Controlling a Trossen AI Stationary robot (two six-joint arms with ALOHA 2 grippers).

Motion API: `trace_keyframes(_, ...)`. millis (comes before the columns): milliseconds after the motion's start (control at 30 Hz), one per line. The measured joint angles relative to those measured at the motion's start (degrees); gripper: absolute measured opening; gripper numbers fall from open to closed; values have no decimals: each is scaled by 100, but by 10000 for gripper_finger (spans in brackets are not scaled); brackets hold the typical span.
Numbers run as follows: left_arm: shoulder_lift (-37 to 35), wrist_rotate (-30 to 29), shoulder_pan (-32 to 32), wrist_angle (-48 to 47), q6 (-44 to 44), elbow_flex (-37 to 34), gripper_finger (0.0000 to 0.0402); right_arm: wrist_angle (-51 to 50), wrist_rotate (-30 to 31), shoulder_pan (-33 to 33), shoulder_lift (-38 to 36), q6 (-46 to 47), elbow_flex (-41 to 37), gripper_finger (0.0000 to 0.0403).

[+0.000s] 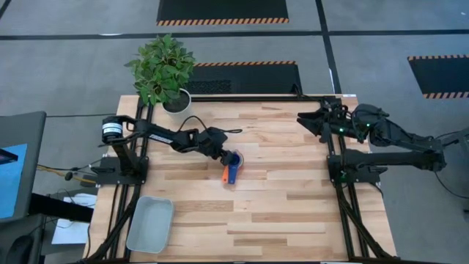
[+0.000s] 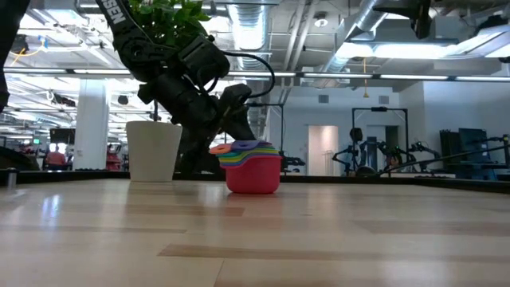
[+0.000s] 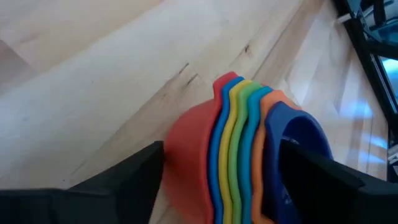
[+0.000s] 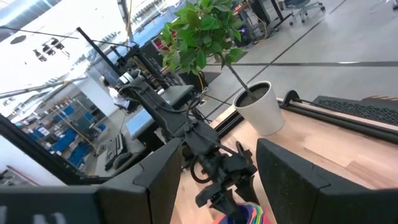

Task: Nest measuring cups in basket
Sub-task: Put the stacked measuring cups into the gray bin

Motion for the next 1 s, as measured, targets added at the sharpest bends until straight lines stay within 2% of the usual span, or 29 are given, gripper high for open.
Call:
trace_keyframes(267,-23,-17,0,-20,15,15,180,0,24,0,0,-16,0,227)
trace_keyframes(400,-28,-18,0,-24,32,15,137,-4,24,0,0,-32,0,219)
trace_keyframes(633,-23,-13,0,-54,34,13,107,-84,-86,-2,0,-46,0,208)
trace_keyframes(833,-116,-7,0,-66,76,0,78,-608,-109,4,0,-1,0,193)
trace_keyframes(1000,-133,-7,7,-103,80,-2,76,-795,-111,99,4,-9,0,179)
